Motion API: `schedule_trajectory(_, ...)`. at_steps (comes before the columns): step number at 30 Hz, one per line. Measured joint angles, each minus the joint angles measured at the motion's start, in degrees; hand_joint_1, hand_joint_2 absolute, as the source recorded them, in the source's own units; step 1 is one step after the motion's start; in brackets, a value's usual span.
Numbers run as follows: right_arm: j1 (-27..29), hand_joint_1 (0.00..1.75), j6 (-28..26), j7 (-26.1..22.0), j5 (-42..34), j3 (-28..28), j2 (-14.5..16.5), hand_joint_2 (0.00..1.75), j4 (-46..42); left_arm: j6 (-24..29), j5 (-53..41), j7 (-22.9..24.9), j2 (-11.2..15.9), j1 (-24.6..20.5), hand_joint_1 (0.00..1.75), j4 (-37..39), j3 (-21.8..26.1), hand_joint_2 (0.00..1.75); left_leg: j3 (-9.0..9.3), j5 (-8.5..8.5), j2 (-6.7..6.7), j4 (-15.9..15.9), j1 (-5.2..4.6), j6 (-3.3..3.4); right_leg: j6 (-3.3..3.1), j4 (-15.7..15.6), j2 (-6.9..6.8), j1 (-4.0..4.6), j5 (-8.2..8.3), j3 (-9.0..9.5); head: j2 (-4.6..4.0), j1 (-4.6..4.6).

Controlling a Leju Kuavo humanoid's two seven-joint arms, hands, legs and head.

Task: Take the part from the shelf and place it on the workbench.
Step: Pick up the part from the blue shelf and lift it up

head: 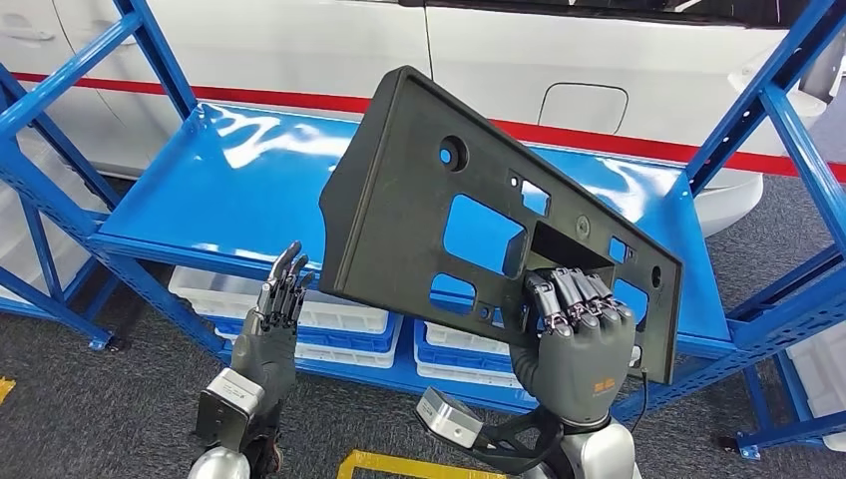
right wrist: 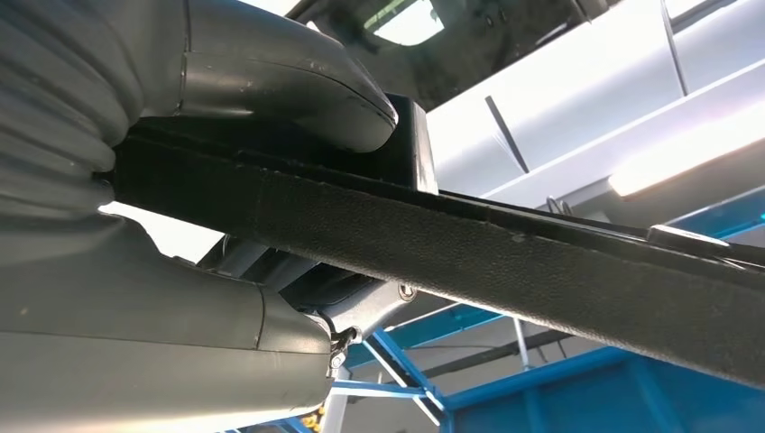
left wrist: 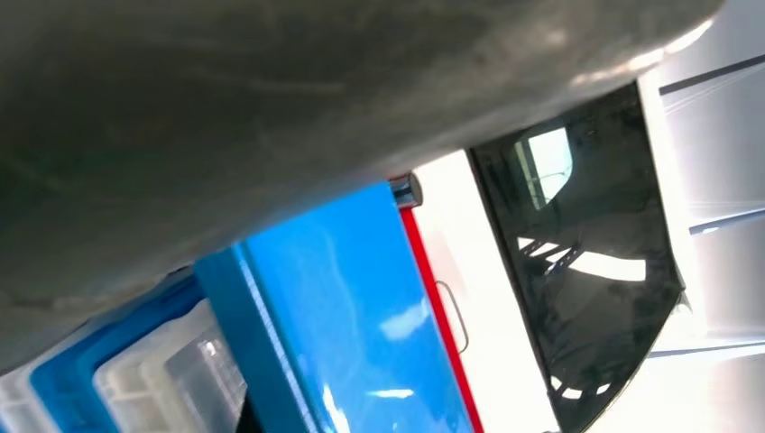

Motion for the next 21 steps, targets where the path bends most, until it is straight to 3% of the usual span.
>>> schedule_trajectory(1, 0.0, 1.75, 0.0, 0.0, 0.0, 0.1, -0.1, 1.75, 0.0, 0.0, 0.0, 0.0, 0.0, 0.0, 0.0, 0.0, 0.1, 0.0, -0.83, 0.61, 0.06, 0.0, 0.03, -0.12, 0.61, 0.2, -0.01, -0.06, 0.15, 1.08, 0.0, 0.03)
schedule_trajectory(2, 0.0, 1.75, 0.0, 0.0, -0.1, 0.2, -0.2, 1.75, 0.0, 0.0, 0.0, 0.0, 0.0, 0.1, 0.0, 0.0, 0.2, 0.0, -1.55, 1.17, 0.09, 0.0, 0.09, -0.29, 1.27, -1.8, -0.02, -0.12, 0.95, 3.23, 0.0, 0.02)
schedule_trajectory(4, -0.1, 1.75, 0.0, 0.0, -0.3, 0.3, -0.4, 1.75, 0.0, 0.0, 0.0, 0.0, 0.0, 0.1, 0.0, 0.0, 0.3, 0.0, -2.67, 2.15, 0.08, 0.2, 0.07, -0.79, 2.0, -10.2, -0.08, -0.18, 2.02, 9.9, 0.0, 0.06)
schedule_trajectory(6, -0.1, 1.75, 0.0, 0.0, -0.7, 0.4, -0.5, 1.75, 0.0, 0.0, 0.0, 0.0, 0.0, 0.2, 0.0, -0.1, 0.4, 0.0, -3.1, 3.08, 0.07, 0.2, -0.08, -1.43, 1.4, -16.2, 0.11, 0.02, 1.89, 13.98, 0.0, -0.08)
schedule_trajectory(7, 0.0, 1.75, 0.0, 0.0, -1.0, 0.5, -0.6, 1.75, 0.0, 0.0, 0.0, 0.0, 0.0, 0.2, 0.0, -0.1, 0.4, 0.0, -3.15, 3.54, 0.07, 0.1, -0.13, -1.77, 0.9, -17.2, 0.26, 0.18, 1.75, 14.43, 0.0, -0.18)
schedule_trajectory(9, 0.0, 1.75, 0.0, 0.0, -1.2, 0.5, -0.7, 1.75, -0.1, 0.0, -0.1, 0.0, 0.0, 0.4, 0.0, -0.1, 0.5, 0.0, -3.24, 3.95, -0.03, 0.1, 0.0, -2.47, -0.08, -17.3, 0.34, 0.0, 2.41, 13.7, 0.0, -0.27)
schedule_trajectory(10, 0.0, 1.75, 0.0, -0.1, -1.3, 0.5, -0.8, 1.75, -0.1, 0.1, -0.1, 0.0, 0.0, 0.4, 0.0, -0.2, 0.5, 0.0, -3.56, 3.07, -0.12, 0.7, 0.1, -2.78, -0.62, -17.3, 0.28, -0.18, 2.87, 13.47, 0.0, -0.33)
schedule_trajectory(12, -0.1, 1.75, 0.0, -0.1, -1.3, 0.5, -0.8, 1.75, -0.1, 0.1, -0.1, 0.0, 0.0, 0.6, 0.0, -0.3, 0.5, 0.0, -5.02, -1.7, -0.33, 5.1, 0.32, -3.28, -1.57, -17.4, 0.11, -0.54, 3.98, 12.73, 0.0, -0.52)
schedule_trajectory(14, 0.0, 1.75, 0.0, -0.1, -1.3, 0.5, -0.8, 1.75, -0.1, 0.2, -0.1, 0.0, 0.0, 0.6, 0.0, -0.3, 0.6, 0.0, -6.6, -6.9, -0.38, 12.1, 0.43, -3.73, -1.9, -17.4, 0.06, -0.48, 5.08, 11.5, 0.0, -0.69)
schedule_trajectory(15, 0.0, 1.75, 0.0, -0.2, -1.3, 0.5, -0.8, 1.75, -0.1, 0.2, -0.1, 0.0, 0.0, 0.7, 0.0, -0.3, 0.6, 0.0, -6.75, -7.89, -0.38, 14.6, 0.52, -3.91, -1.82, -17.3, 0.05, -0.46, 5.6, 10.78, 0.0, -0.69)
schedule_trajectory(16, 0.0, 1.75, 0.0, -0.2, -1.3, 0.5, -0.8, 1.75, -0.1, 0.2, -0.1, 0.0, 0.0, 0.7, 0.0, -0.3, 0.6, 0.0, -6.3, -7.81, -0.38, 15.7, 0.62, -4.03, -1.7, -17.2, 0.04, -0.45, 6.06, 10.14, 0.0, -0.69)
schedule_trajectory(18, 0.0, 1.75, 0.0, -0.3, -1.5, 0.5, -0.9, 1.75, -0.1, 0.2, -0.1, 0.0, 0.0, 0.7, 0.0, -0.3, 0.6, 0.0, -1.84, -5.23, -0.39, 11.5, 0.95, -4.08, -1.25, -17.0, 0.05, -0.53, 6.9, 8.94, 0.0, -0.7)
schedule_trajectory(20, 0.0, 1.75, 0.0, -0.4, -1.6, 0.5, -0.9, 1.75, -0.1, 0.2, -0.1, 0.0, 0.0, 0.6, 0.0, -0.4, 0.7, 0.0, 3.91, -4.28, -0.66, 3.8, 1.0, -3.86, -0.54, -16.8, 0.07, -0.5, 7.63, 8.07, 0.0, -0.66)
schedule_trajectory(21, 0.0, 1.75, 0.0, -0.4, -1.7, 0.5, -0.9, 1.75, -0.1, 0.2, -0.1, 0.0, 0.0, 0.6, 0.0, -0.4, 0.7, 0.0, 5.33, -4.48, -0.83, 1.4, 0.87, -3.62, -0.12, -16.7, 0.07, -0.46, 7.96, 7.89, 0.0, -0.63)
